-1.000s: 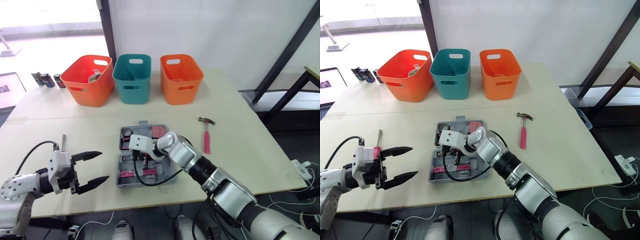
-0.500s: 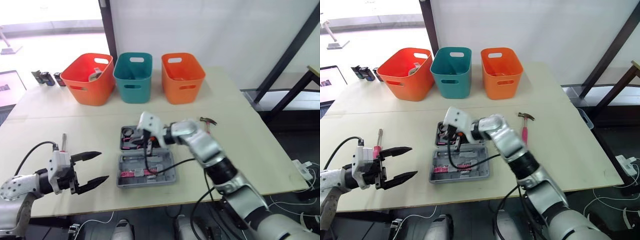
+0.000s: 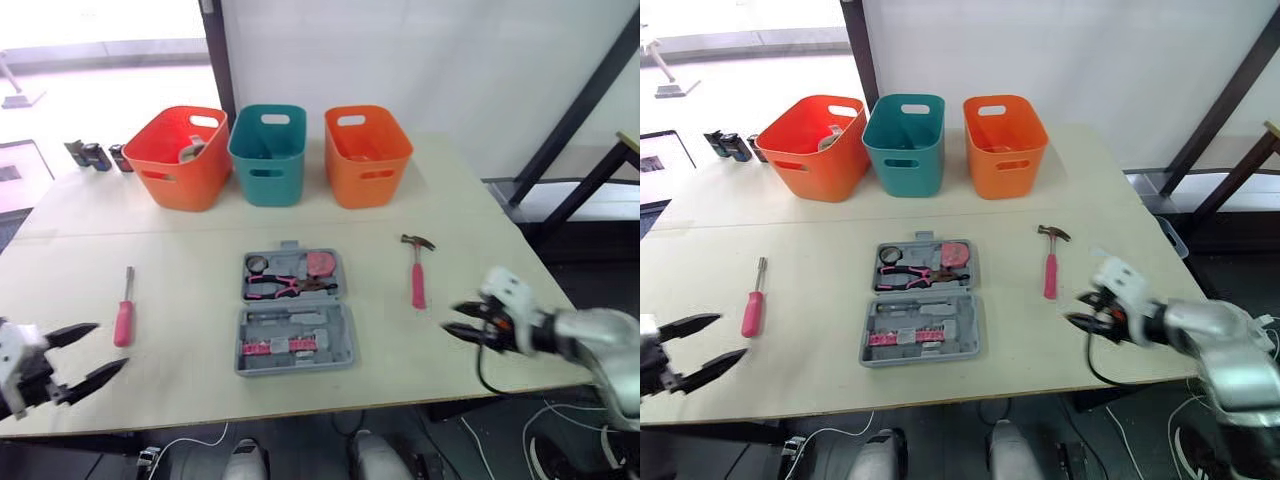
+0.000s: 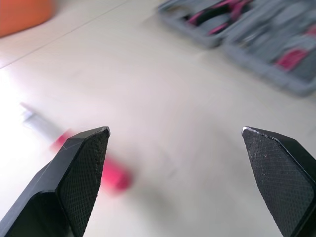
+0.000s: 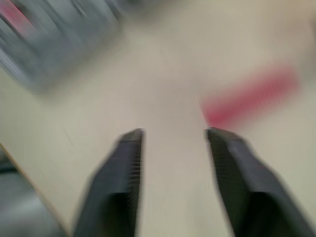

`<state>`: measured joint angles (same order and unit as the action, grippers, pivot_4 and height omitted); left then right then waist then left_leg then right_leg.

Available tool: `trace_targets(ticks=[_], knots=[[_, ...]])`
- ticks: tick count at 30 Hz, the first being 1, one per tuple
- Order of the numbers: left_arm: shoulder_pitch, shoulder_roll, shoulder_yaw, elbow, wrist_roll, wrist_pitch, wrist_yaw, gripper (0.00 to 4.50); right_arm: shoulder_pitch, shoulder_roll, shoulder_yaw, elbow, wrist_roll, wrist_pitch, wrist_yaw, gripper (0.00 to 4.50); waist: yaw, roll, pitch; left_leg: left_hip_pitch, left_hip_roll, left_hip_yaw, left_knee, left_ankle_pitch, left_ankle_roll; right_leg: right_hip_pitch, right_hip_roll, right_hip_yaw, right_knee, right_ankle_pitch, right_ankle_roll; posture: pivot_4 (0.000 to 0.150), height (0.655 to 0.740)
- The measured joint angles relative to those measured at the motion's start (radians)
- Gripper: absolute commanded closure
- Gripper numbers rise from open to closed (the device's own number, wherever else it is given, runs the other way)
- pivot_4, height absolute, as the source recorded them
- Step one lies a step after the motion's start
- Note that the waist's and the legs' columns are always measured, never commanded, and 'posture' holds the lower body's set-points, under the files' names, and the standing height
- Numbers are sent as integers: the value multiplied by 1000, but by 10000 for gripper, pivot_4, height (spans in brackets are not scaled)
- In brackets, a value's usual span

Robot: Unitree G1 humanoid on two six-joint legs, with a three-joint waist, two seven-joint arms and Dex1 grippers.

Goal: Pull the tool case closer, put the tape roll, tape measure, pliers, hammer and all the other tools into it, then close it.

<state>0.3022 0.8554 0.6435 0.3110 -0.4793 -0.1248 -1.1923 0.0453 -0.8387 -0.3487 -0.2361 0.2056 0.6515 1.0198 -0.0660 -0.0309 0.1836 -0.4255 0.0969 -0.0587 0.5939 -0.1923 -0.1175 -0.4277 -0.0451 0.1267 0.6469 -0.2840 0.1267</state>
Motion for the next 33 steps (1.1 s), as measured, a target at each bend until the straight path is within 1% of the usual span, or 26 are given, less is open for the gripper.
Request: trace_targets(ticks=[1,2,5,8,9,12,19,24,25,28,30,33], knots=[[5,5,23,35,0,-9,3,0,32,0,-54,26,7,-32,-3,2543,-3,0,0,1,0,0,0,0,0,0,0,0,0,0,0,1500,7400],[7,13,44,70,0,-20,4,0,58,-1,-95,49,7,-67,-5,464,-5,0,0,2,0,0,0,0,0,0,0,0,0,1,-1,1500,7400],[6,62,101,224,2,-64,-1,0,141,-4,-181,110,7,-160,-16,464,-8,-3,1,10,0,1,0,-1,-2,1,-1,0,-1,-1,1,1500,7400],[-6,89,117,332,14,-105,-10,0,174,16,-187,101,19,-179,-28,464,-12,-3,1,13,0,2,-1,-3,-4,2,-3,0,-6,0,0,1500,7400],[-17,90,116,357,17,-119,-17,0,178,29,-180,91,29,-178,-34,464,-12,-3,1,13,0,2,-1,-3,-4,3,-3,0,-8,2,-4,1500,7400],[-53,90,109,385,22,-139,-27,0,178,37,-166,69,49,-175,-55,464,-10,-3,1,13,0,5,-2,-3,-4,4,-4,0,-13,7,-11,1500,7400],[-103,72,50,359,26,-141,-32,0,156,42,-157,-23,99,-116,-122,464,-4,-4,0,13,1,6,-5,-3,-5,4,-4,0,-14,7,-11,1500,7400],[-100,6,-2,207,22,-96,-20,0,79,79,-94,-122,119,-21,-228,464,-4,-4,0,12,2,6,-8,-3,-5,7,-2,0,-13,7,-10,1500,7400],[-86,-25,-23,113,9,-58,-2,0,1,117,-58,-139,116,45,-301,464,-8,-4,0,13,2,6,-7,-3,-5,7,-2,0,-13,7,-10,1500,7400],[-83,-89,-112,-100,-15,26,25,0,-151,197,57,-166,101,175,-446,464,-4,-3,0,12,2,6,-4,-3,-5,7,-2,0,-12,8,-11,1500,7400],[-67,-113,-144,-197,-23,66,51,0,-221,254,104,-153,72,238,-535,464,-3,-4,0,12,2,6,-4,-3,-5,7,-2,0,-12,8,-11,1500,7400],[-77,-175,-247,-406,-38,135,103,0,-387,411,199,-26,-13,307,-731,464,-2,-4,0,8,2,5,-2,-2,-4,6,-2,0,-12,9,-9,1500,7400]])
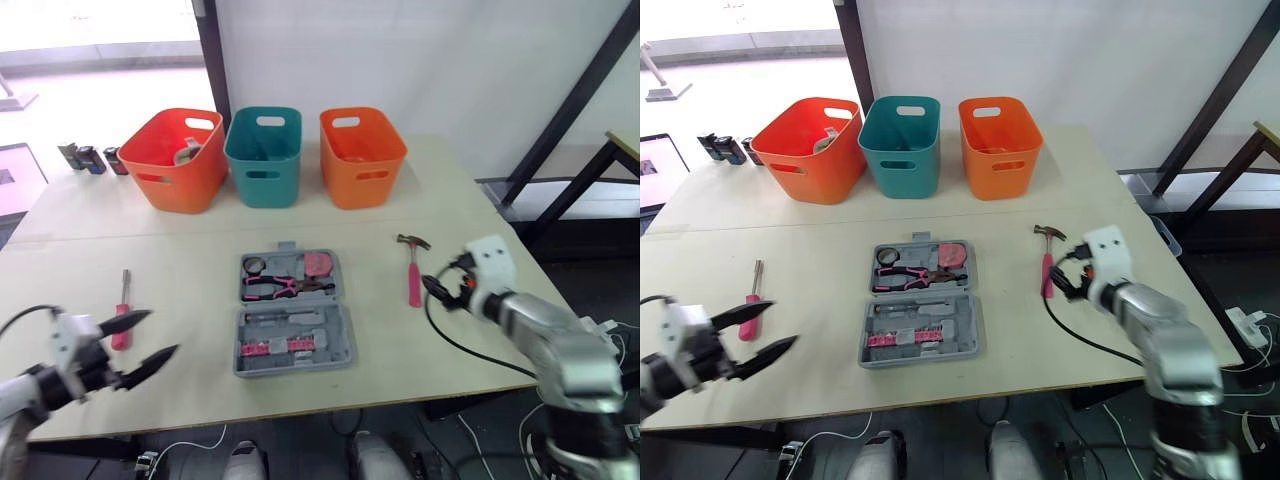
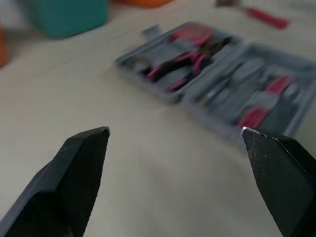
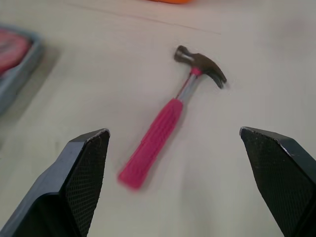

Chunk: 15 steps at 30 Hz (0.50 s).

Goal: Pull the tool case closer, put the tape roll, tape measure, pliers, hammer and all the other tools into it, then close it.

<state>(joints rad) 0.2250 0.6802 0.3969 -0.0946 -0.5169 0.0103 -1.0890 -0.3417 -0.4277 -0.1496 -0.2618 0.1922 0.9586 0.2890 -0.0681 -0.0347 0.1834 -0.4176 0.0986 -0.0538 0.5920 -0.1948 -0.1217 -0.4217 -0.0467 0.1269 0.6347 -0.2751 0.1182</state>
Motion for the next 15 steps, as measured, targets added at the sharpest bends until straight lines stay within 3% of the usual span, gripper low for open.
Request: trace_targets(ticks=[7,15], knots=[[-5,-22,-97,-163,-1,70,56,0,-227,169,31,376,-95,-49,-224,464,-3,1,0,-6,0,-1,0,0,1,-6,1,0,0,3,7,1500,7400],[-56,-14,-138,-273,-17,114,69,0,-486,184,-6,897,-111,-255,-295,464,-4,2,0,-6,0,-1,3,0,1,-5,1,0,0,4,10,1500,7400]])
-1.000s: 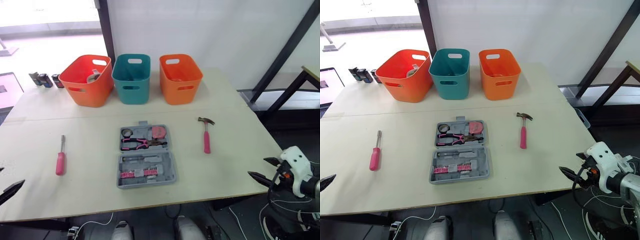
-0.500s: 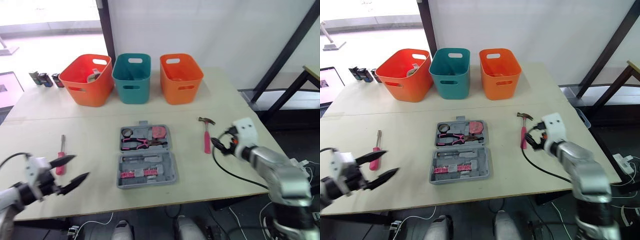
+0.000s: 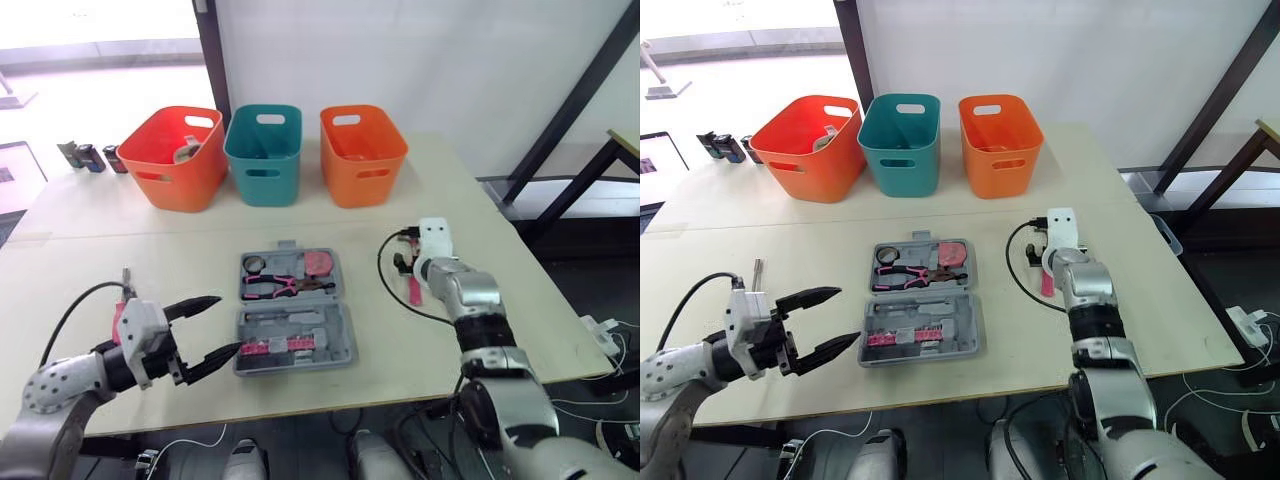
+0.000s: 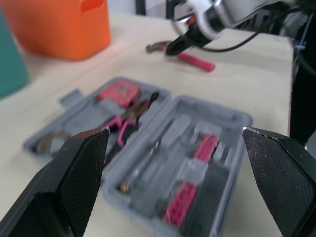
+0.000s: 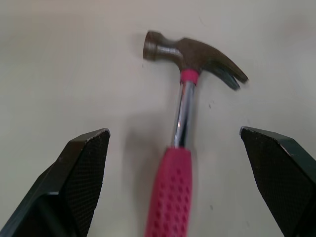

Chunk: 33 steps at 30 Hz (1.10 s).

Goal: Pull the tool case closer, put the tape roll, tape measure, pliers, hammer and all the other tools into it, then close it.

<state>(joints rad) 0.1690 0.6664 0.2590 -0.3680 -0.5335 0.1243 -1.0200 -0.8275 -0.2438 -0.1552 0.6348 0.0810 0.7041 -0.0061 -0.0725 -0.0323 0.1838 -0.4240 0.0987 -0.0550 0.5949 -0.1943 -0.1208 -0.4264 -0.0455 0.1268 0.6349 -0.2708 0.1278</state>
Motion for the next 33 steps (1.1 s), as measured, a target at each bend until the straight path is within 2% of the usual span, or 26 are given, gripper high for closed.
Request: trace_targets(ticks=[4,7,14,15,22,25,27,30,33], knots=[[-17,21,-25,-82,-26,29,-8,0,-101,-2,-21,226,2,-82,-17,464,-1,0,0,0,0,0,-1,0,0,0,0,0,0,1,2,1500,7400],[-25,29,-33,-110,-48,60,-7,0,-150,-3,-45,348,11,-145,-20,8809,-2,1,0,0,0,-1,-1,0,0,0,1,0,0,1,3,1500,7400],[-48,33,-30,-119,-69,85,8,0,-201,-15,-68,489,22,-236,-26,43747,0,1,0,0,0,-2,2,0,0,2,1,0,1,1,1,1500,7400],[-48,33,-30,-118,-69,84,9,0,-207,-17,-67,498,21,-239,-24,44777,-1,1,0,0,0,-2,2,0,0,2,1,0,1,1,1,1500,7400],[-53,29,-31,-101,-67,82,9,0,-212,-17,-57,504,20,-236,-14,44777,-2,1,0,1,0,-3,2,0,0,2,1,0,1,1,2,1500,7400],[-61,29,-33,-85,-65,77,7,0,-172,-16,-43,399,22,-164,2,44777,0,2,0,0,0,-3,1,0,0,2,1,0,2,1,2,1500,7400],[-66,28,-37,-65,-63,69,3,0,-84,-8,-25,202,27,-55,10,44777,3,3,0,0,0,-4,1,0,0,1,1,-1,3,1,3,1500,7400],[-75,26,-47,-40,-53,59,-1,0,146,36,-5,-274,61,190,-2,44777,8,5,0,-1,0,-6,0,0,0,-2,1,-2,10,-1,9,1500,7400],[-93,19,-57,-28,-45,55,-3,0,300,85,-3,-608,79,388,-35,44777,6,7,1,-1,0,-6,-1,0,1,-4,2,-2,14,-2,7,1500,7400]])
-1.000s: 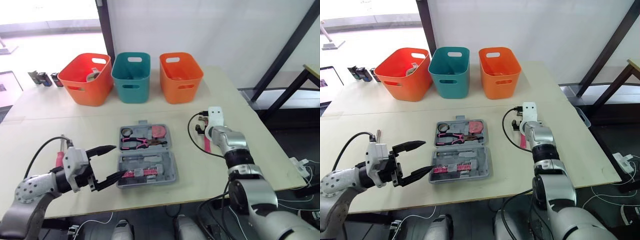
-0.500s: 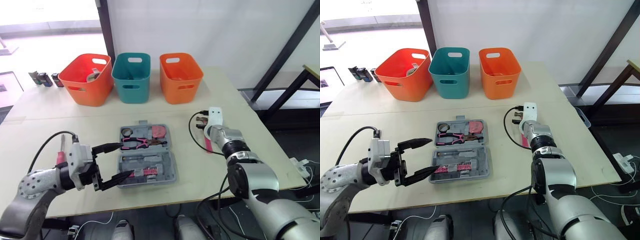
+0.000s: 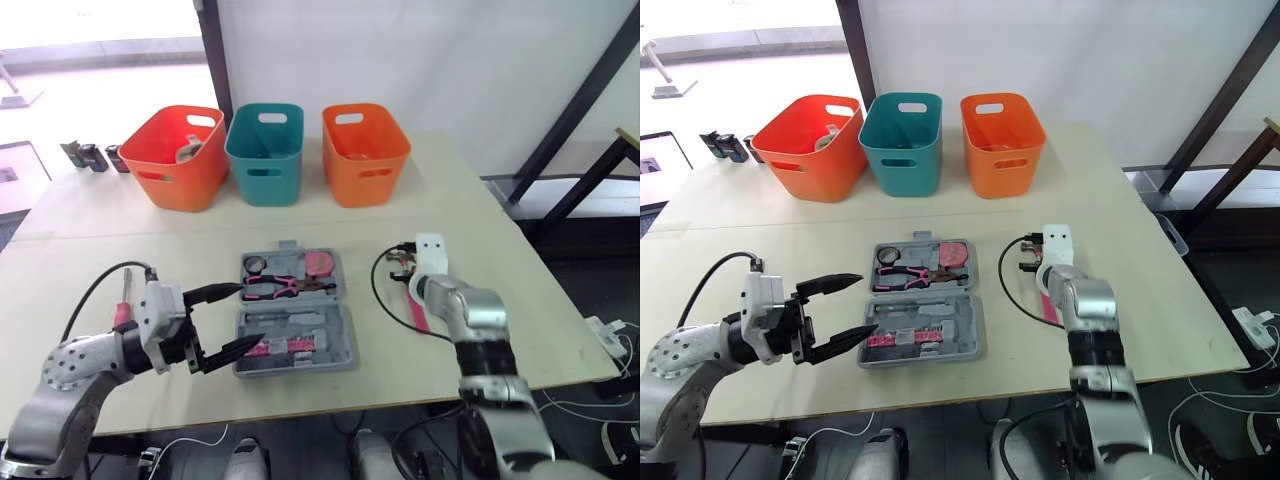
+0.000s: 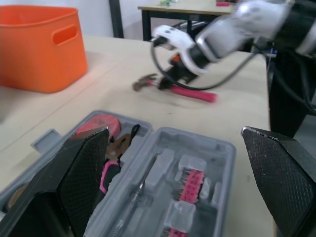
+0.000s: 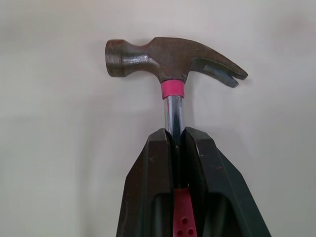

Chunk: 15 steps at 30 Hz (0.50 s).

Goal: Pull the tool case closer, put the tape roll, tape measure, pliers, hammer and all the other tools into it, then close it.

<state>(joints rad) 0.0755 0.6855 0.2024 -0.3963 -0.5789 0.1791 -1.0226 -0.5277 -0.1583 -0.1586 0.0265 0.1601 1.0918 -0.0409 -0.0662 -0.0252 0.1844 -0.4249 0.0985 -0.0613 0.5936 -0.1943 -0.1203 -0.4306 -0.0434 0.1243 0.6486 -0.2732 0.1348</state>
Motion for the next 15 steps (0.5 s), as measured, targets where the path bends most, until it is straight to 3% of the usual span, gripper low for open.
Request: trace_targets(ticks=[2,6,15], knots=[[-10,-1,-5,8,1,-1,-4,0,81,32,8,-179,2,114,-21,44777,-4,1,0,0,0,0,1,0,0,0,0,0,0,-1,-3,1500,7400],[-33,0,-14,36,1,-10,-22,0,169,81,35,-359,-1,215,-45,44777,-6,1,0,1,0,0,5,1,1,1,0,1,-1,0,-8,1500,7400],[-69,0,-22,73,4,-14,-48,0,249,100,152,-354,-31,136,-36,44777,-6,0,0,1,0,0,4,2,1,1,0,1,-1,0,-8,1500,7400]])
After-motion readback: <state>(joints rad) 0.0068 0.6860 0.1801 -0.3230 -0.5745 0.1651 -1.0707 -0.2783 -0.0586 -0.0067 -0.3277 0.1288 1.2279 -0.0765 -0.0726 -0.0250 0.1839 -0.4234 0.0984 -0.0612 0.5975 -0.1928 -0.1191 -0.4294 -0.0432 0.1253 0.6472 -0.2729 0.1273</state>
